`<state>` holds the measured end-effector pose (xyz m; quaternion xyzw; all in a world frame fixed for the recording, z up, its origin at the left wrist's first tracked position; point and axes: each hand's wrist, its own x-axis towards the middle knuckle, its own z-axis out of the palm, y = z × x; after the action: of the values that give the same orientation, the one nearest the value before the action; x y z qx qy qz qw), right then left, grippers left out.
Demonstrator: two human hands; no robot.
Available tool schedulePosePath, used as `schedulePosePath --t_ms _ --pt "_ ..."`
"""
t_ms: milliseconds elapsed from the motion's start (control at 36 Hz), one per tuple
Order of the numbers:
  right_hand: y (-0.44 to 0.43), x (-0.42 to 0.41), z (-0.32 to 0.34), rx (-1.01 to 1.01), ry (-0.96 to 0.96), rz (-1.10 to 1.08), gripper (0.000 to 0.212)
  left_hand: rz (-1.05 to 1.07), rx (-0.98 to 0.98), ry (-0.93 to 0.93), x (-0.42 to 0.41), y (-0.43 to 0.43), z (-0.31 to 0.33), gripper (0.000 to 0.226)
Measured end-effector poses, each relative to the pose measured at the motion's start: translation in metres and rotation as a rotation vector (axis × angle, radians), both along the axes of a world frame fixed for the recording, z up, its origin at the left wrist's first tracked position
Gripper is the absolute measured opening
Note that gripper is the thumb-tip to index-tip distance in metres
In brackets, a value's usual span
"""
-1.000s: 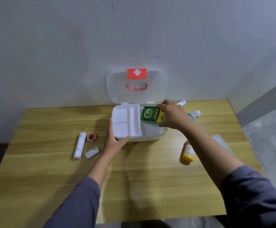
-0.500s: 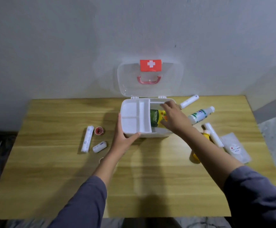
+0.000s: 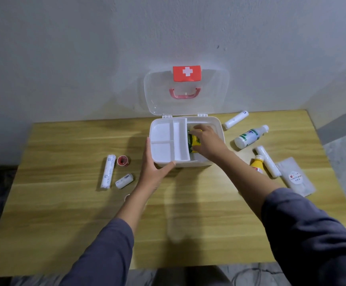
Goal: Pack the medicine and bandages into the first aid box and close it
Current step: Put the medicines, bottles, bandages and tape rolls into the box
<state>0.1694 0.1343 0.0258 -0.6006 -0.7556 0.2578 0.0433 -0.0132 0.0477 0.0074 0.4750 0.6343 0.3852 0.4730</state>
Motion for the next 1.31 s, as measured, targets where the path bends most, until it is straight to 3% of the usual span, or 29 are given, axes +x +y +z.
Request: schedulePosePath --t_ms 83,250,417,694,806,889,1028,1111,1306 --pt "-0.004 0.002 -0.002 0.038 -0.011 -0.110 0.057 -0.006 0.000 -0.008 0.000 0.000 0.000 0.103" --pt "-0.005 -0.001 -0.001 -0.110 -0.018 -0.257 0.054 -0.031 -0.011 -0.025 -0.002 0.000 0.001 0.103" --pt "-0.004 -0.005 -0.010 -0.054 0.035 -0.330 0.052 -0.034 -0.005 -0.012 -0.003 -0.002 0.001 0.103" --pt "0.001 -0.018 -0.017 -0.048 0.174 -0.340 0.054 -0.012 0.008 -0.005 -0.002 -0.001 -0.003 0.103" --pt "0.003 -0.010 -0.006 -0.099 0.221 -0.331 0.064 -0.016 0.008 -0.010 -0.002 -0.001 -0.003 0.104" --pt "-0.002 -0.001 0.012 -0.017 0.288 -0.350 0.064 -0.020 0.012 -0.003 0.000 0.000 -0.001 0.102" --pt "-0.027 0.036 0.040 0.280 0.480 -0.482 0.045 -0.030 0.006 0.044 0.003 -0.001 -0.002 0.101" --pt "-0.051 0.077 0.038 0.399 0.471 -0.604 0.040 -0.012 0.004 0.056 0.007 -0.001 -0.002 0.101" --pt "-0.118 0.177 -0.005 0.305 0.299 -0.967 0.052 0.003 0.001 0.050 0.008 -0.002 -0.003 0.100"
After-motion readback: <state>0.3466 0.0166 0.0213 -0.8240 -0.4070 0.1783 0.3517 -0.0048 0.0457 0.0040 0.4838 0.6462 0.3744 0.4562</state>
